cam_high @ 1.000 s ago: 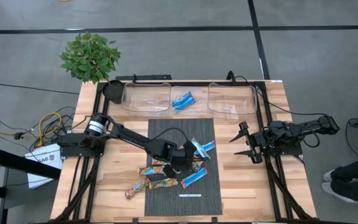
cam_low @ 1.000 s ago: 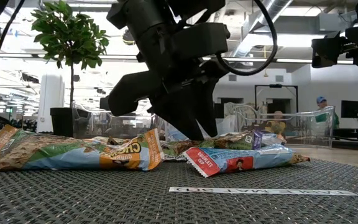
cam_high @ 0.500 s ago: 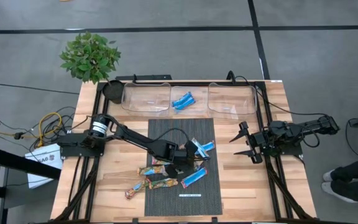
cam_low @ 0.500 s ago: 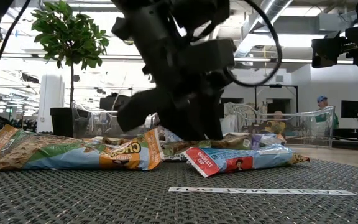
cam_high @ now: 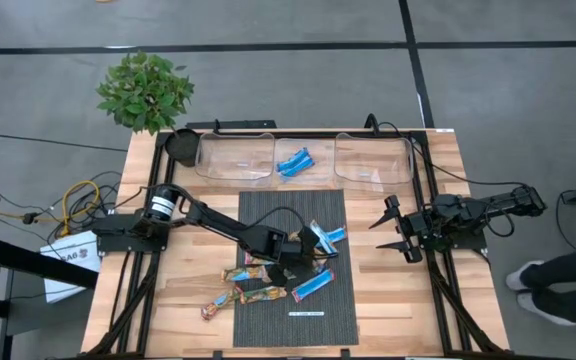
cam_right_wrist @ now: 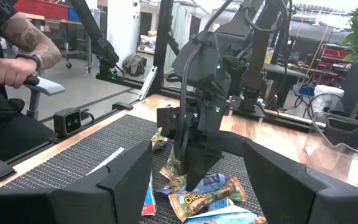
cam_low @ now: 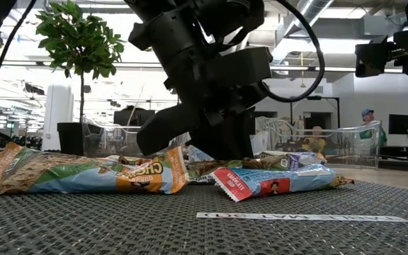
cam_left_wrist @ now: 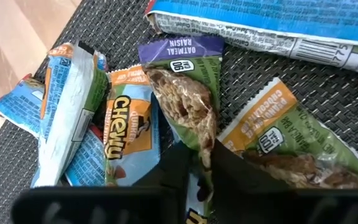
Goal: Pick and place Granola Bars by type
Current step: Put the blue granola bar into the white bin
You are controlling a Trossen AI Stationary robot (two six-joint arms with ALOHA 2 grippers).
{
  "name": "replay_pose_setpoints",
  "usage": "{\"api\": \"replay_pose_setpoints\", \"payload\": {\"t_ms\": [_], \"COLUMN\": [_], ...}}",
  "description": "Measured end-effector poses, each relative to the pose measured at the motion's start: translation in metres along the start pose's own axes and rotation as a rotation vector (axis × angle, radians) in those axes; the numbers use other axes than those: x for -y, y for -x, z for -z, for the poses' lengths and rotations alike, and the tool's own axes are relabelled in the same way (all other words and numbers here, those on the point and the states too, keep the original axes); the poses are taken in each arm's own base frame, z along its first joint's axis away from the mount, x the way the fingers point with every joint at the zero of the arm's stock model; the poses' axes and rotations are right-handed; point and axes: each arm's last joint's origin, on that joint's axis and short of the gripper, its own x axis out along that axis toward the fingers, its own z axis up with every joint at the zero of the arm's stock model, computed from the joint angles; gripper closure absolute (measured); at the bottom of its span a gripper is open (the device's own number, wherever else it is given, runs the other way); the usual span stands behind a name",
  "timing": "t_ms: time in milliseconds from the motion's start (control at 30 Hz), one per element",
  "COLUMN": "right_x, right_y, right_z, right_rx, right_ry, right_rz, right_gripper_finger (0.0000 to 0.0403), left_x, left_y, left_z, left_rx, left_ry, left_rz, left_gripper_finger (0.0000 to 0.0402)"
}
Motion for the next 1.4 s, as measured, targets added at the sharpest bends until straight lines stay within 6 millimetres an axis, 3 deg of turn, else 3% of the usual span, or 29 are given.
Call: {"api": "replay_pose_setpoints", "payload": {"t_ms": [167,400,867,1167,1400], "right_x": [0.0,0.0,0.0,0.0,0.0], "right_y": [0.0,0.0,0.0,0.0,0.0], "right_z": [0.0,0.0,0.0,0.0,0.0], "right_rx": [-0.001,0.0,-0.001,0.0,0.0], "right_ry": [0.0,0.0,0.0,0.0,0.0], "right_rz": [0.0,0.0,0.0,0.0,0.0], "right_gripper_finger": [0.0154,0.0154,0.0154,0.0154,0.0154], "left_x": [0.0,0.002,-0.011,-0.027,-0.029], "left_y": [0.0,0.004,0.053,0.087,0.092], "left_z": [0.0,-0.002,-0.013,-0.017,-0.016], "left_rx": [-0.002,-0.01,-0.055,-0.122,-0.146], "left_ry": [0.006,0.032,0.027,0.0,0.037], "left_rz": [-0.002,-0.014,-0.212,-0.433,-0.49], "left_gripper_finger": [0.0395,0.0374,0.0388,0.0389,0.0389]}}
